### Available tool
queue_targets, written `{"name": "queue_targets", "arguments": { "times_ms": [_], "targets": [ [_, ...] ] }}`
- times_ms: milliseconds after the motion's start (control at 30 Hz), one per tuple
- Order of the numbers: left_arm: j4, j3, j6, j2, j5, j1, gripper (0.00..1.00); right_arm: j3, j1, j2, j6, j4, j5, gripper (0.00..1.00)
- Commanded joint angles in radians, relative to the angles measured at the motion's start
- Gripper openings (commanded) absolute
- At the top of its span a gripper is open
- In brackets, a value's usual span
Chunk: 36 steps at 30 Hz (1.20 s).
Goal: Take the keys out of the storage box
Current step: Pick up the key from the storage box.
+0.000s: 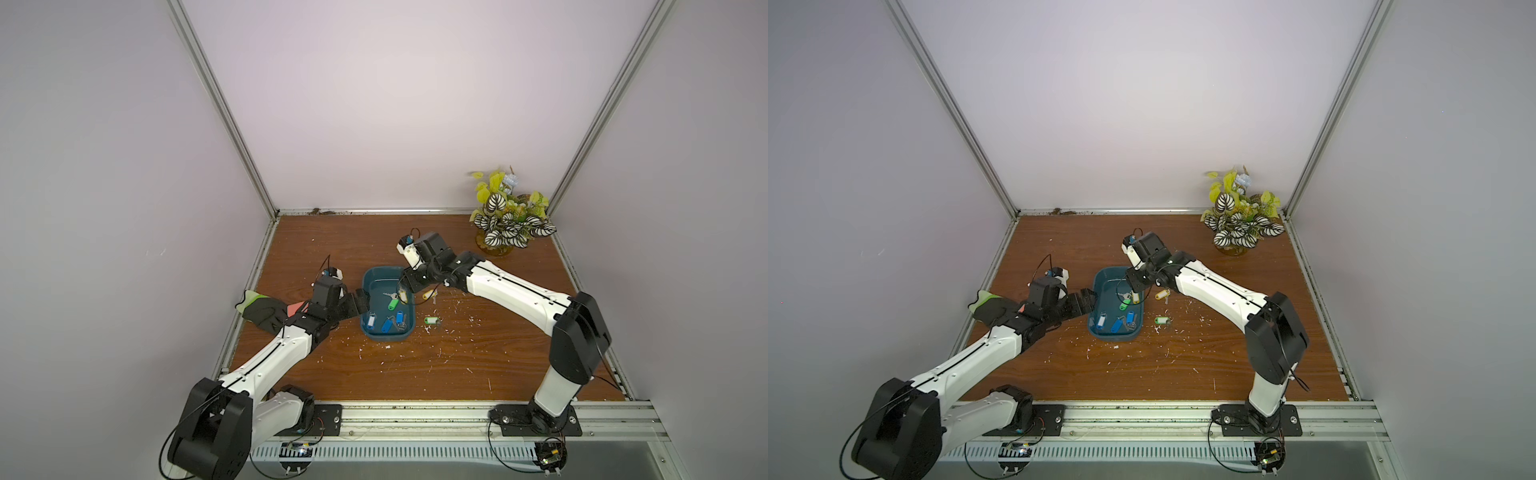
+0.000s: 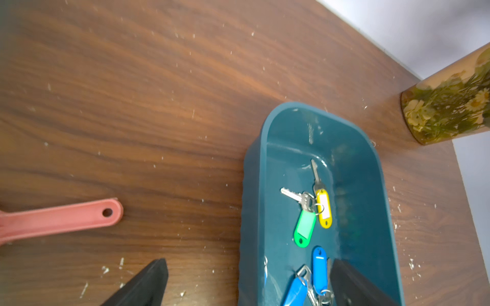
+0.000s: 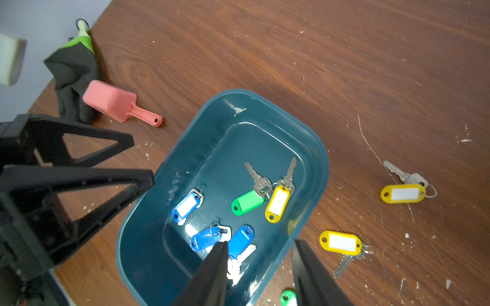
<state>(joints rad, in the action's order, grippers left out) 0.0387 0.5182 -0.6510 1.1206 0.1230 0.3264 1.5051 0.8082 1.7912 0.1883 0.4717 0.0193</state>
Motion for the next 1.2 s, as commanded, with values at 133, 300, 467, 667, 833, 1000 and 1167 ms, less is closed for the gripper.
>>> {"name": "queue_targets", "arguments": {
  "times_ms": [133, 300, 467, 667, 833, 1000, 1167],
  "targets": [
    [-0.046, -0.042, -0.027, 0.023, 0.032, -0.011, 1.00, 0.246, 0.075, 0.189, -0.069, 0.242, -0.125, 0.43],
    [-0.043, -0.044, -0.018, 0.052, 0.010, -0.012, 0.99, 0.321, 0.095, 0.268, -0.075, 0.245, -0.153, 0.44],
    [-0.043, -0.040, -0.009, 0.079, 0.004, -0.010, 0.99, 0.386, 0.095, 0.343, -0.071, 0.283, -0.159, 0.44],
    [-0.039, -0.043, -0.007, 0.097, -0.007, -0.010, 0.99, 0.401, 0.095, 0.388, -0.058, 0.298, -0.196, 0.44],
    [-0.040, -0.044, -0.007, 0.107, -0.009, -0.010, 0.99, 0.415, 0.096, 0.414, -0.057, 0.314, -0.214, 0.45],
    [-0.036, -0.047, -0.007, 0.108, -0.017, -0.011, 0.99, 0.438, 0.097, 0.453, -0.047, 0.356, -0.235, 0.45],
    [-0.033, -0.046, -0.007, 0.108, -0.021, -0.012, 0.99, 0.450, 0.097, 0.479, -0.035, 0.368, -0.231, 0.46]
  ]
}}
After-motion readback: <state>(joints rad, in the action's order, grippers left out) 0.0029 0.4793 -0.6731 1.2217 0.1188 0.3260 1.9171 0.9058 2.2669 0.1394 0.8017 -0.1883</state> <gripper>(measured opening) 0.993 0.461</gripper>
